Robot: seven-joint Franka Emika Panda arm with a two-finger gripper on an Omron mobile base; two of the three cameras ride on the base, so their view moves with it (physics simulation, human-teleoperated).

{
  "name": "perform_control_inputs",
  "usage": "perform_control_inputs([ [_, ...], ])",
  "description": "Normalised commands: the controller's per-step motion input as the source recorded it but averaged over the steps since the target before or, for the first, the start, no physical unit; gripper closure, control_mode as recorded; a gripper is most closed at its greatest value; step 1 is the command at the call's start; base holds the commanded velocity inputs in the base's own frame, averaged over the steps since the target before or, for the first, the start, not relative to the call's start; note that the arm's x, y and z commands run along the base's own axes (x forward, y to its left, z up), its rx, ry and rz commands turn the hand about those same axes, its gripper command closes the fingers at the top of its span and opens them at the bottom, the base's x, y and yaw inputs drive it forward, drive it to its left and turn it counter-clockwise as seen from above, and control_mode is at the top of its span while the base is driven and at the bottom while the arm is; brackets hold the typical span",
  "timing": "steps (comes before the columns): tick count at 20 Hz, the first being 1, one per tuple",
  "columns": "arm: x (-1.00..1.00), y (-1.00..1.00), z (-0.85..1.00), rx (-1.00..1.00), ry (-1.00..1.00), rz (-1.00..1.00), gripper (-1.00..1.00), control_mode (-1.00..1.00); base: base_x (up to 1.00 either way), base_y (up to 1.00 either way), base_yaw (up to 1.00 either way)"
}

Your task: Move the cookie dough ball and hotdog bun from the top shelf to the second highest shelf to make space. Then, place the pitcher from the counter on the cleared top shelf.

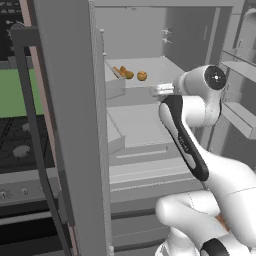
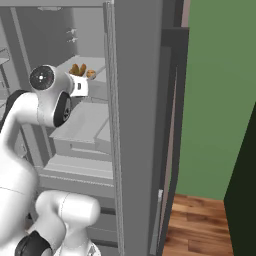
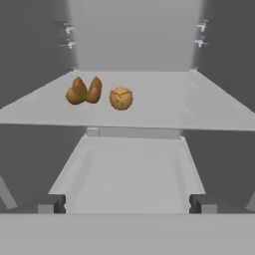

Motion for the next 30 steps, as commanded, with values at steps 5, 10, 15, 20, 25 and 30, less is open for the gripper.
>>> perform_control_inputs([
  [5, 0.29, 0.21, 0.46, 0.00, 0.02, 0.00, -1.00, -1.00, 0.00, 0.00, 0.00],
  [10, 0.34, 0.04, 0.07, 0.00, 0.04, 0.00, -1.00, -1.00, 0.00, 0.00, 0.00],
  [15, 0.29, 0.00, -0.03, 0.00, 0.00, 0.00, -1.00, -1.00, 0.00, 0.00, 0.00],
  [20, 0.34, 0.00, -0.20, 0.00, 0.00, 0.00, -1.00, -1.00, 0.00, 0.00, 0.00],
  [25, 0.43, 0.00, -0.30, 0.00, 0.00, 0.00, -1.00, -1.00, 0.00, 0.00, 0.00],
  [30, 0.50, 0.00, -0.20, 0.00, 0.00, 0.00, -1.00, -1.00, 0.00, 0.00, 0.00],
])
